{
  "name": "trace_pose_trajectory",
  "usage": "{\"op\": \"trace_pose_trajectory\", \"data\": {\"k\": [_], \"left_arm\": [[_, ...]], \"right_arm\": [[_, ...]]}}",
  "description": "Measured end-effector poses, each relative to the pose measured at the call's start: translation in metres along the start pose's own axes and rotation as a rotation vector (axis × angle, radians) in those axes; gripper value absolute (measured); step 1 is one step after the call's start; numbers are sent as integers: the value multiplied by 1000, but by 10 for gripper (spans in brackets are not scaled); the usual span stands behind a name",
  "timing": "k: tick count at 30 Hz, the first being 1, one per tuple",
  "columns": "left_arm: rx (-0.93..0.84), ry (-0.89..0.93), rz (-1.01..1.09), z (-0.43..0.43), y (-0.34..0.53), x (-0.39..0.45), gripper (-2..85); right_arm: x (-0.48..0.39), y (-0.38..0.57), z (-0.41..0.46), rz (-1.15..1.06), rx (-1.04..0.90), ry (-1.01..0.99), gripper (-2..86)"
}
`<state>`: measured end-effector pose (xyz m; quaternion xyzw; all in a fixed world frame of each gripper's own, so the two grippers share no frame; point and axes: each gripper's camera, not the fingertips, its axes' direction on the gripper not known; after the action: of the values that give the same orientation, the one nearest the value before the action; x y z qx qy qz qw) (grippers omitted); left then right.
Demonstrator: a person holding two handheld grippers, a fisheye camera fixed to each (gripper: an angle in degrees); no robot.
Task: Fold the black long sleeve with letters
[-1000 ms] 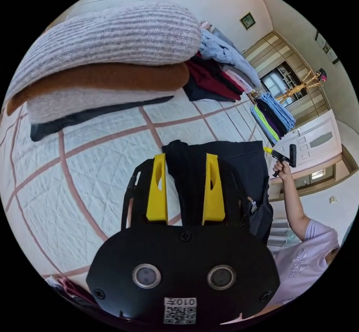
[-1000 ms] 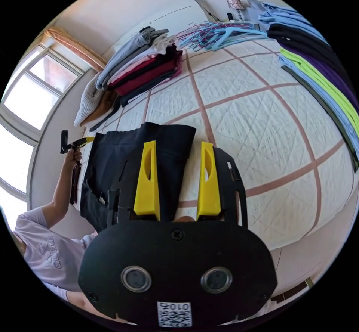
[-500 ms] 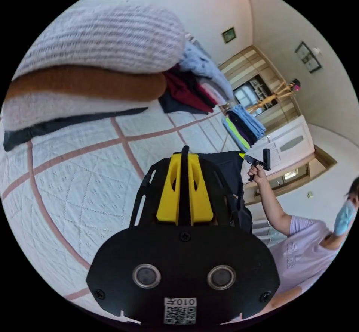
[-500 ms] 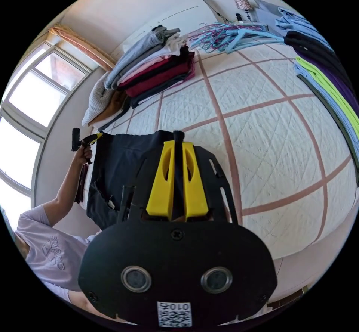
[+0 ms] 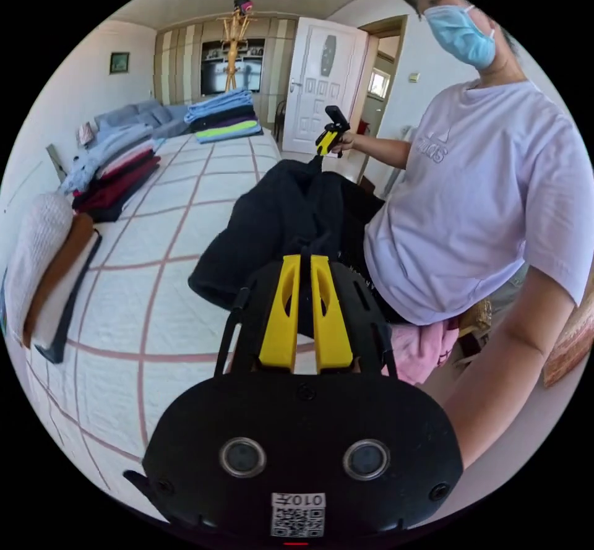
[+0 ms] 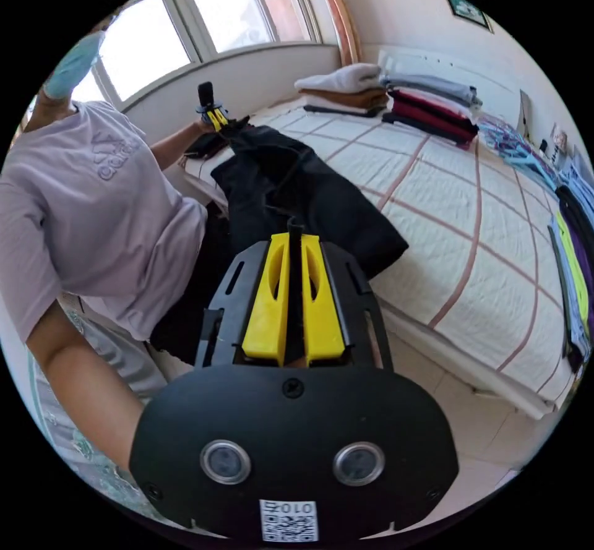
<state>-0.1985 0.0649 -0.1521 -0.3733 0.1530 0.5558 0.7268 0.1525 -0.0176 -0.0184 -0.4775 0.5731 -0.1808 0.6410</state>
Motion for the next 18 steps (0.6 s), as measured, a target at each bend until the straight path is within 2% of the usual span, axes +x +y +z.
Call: {"op": "trace_pose_trajectory", "data": {"k": [4,9,13,15,18], "left_arm": [[3,17,-120,23,21,11,12],[-34,-40,-87,19,6,50,16],[-42,-72,-106,17,0,79,23],[-67,-81,-156,20,-8,87,30],[25,-52,-128,8,-30,115,38]], "right_arm": [[-2,-1,29,44,-90,15,50],[-19,-10,18,11,-84,62,50],[-30,-4,24,11,-92,25,50],[-36,-4,43,45,-167,-34,53],[-51,-8,61,54,-286,-68,61]]}}
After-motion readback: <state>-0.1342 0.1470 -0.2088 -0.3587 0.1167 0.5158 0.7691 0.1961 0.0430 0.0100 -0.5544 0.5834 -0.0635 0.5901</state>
